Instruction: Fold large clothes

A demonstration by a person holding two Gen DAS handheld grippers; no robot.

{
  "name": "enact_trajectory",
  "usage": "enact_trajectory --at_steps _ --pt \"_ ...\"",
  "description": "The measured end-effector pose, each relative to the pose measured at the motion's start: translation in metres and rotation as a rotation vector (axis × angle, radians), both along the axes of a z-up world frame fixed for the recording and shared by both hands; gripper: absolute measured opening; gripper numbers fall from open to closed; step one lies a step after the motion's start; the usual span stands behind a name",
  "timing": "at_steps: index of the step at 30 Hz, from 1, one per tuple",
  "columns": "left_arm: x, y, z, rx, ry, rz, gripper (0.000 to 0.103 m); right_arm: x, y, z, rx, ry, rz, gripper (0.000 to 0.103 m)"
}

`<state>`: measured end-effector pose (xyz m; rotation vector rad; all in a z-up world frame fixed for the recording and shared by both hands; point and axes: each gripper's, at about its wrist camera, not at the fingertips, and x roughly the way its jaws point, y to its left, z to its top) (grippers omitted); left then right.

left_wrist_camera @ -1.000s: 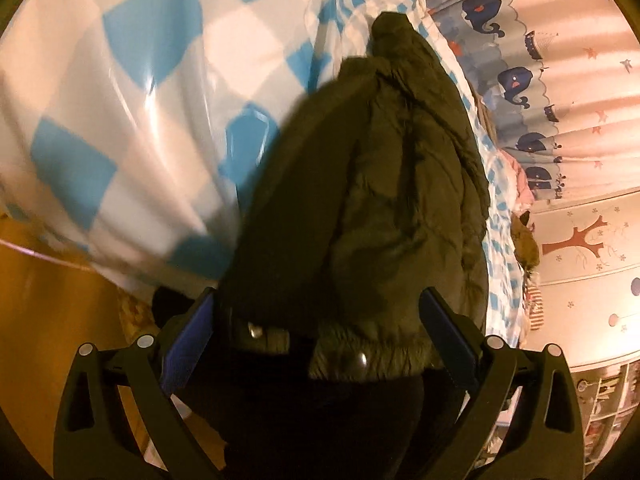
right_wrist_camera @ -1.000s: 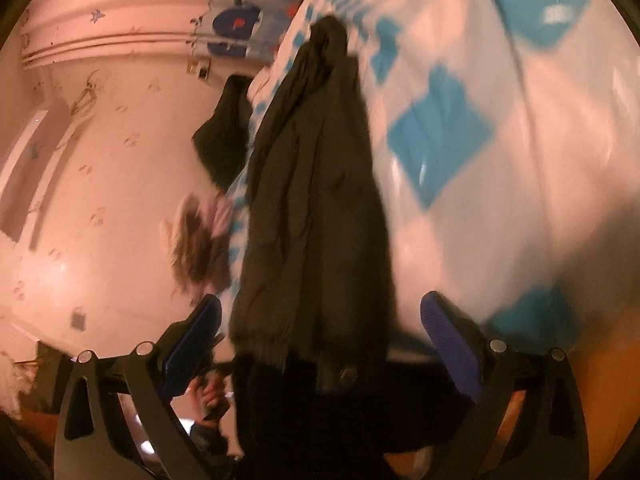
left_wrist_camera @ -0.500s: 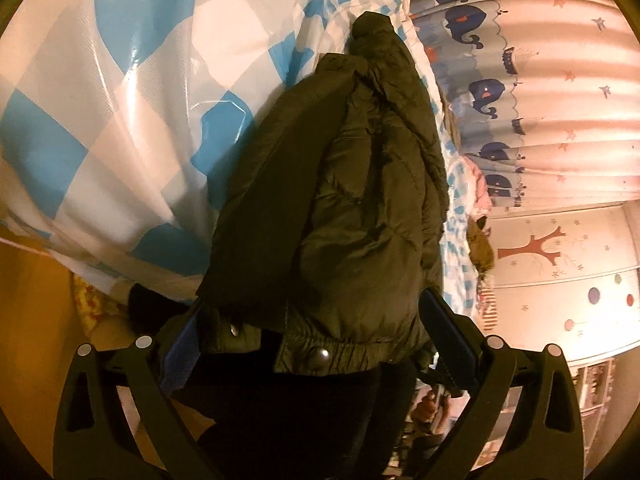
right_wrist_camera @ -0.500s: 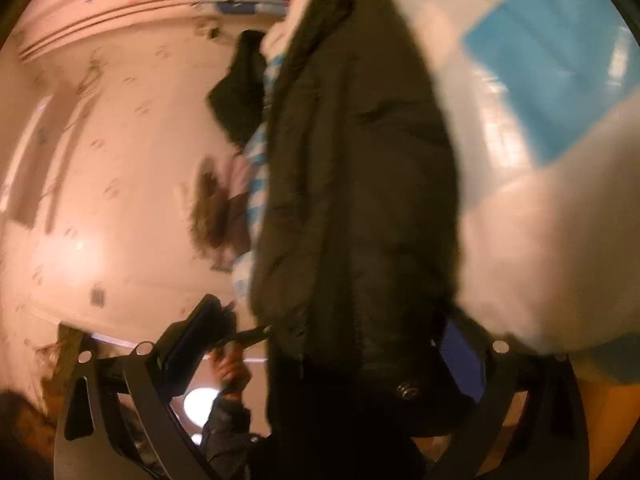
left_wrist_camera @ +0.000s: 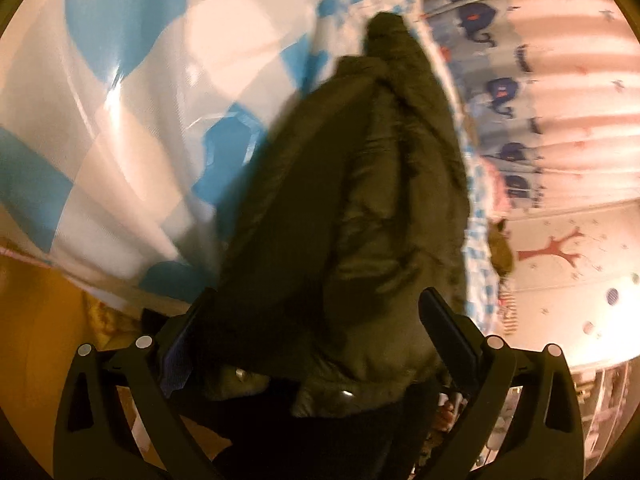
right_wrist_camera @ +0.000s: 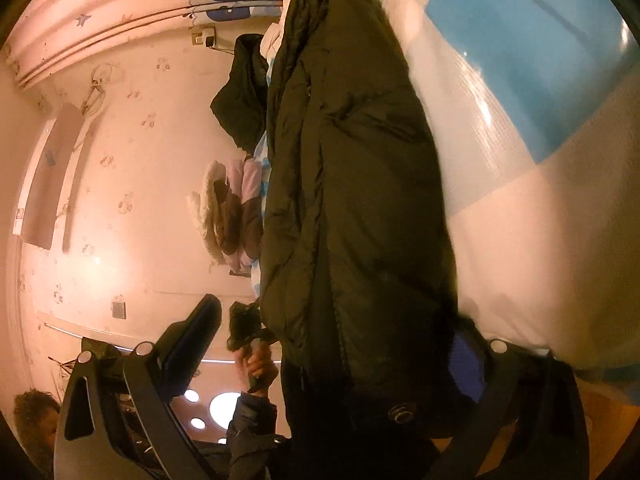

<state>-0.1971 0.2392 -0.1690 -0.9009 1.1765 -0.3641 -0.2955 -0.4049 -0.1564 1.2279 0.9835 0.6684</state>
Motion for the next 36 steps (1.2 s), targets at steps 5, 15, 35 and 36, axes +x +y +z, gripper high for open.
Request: enact_trajectory --at_steps 5,15,35,36 --pt "0.003 -0.008 0.001 0.028 0.012 -0.049 0.027 -0.002 0.008 0.009 -0.078 -0.015 0.003 0.093" --pt "0.002 -0.011 0.05 0.062 -0.069 -0.07 0.005 -0.003 0.024 0.044 -0.124 -0.097 -0.036 0.028" --pt "-0.047 0.019 0.113 0.016 -0.165 -0.182 0.005 -0.06 0.015 0.118 -0.159 -0.225 -0.02 0.023" --pt "-0.048 0.021 0.099 0.019 -0.137 -0.196 0.005 -0.062 0.014 0.109 -0.161 -0.201 -0.01 0.024"
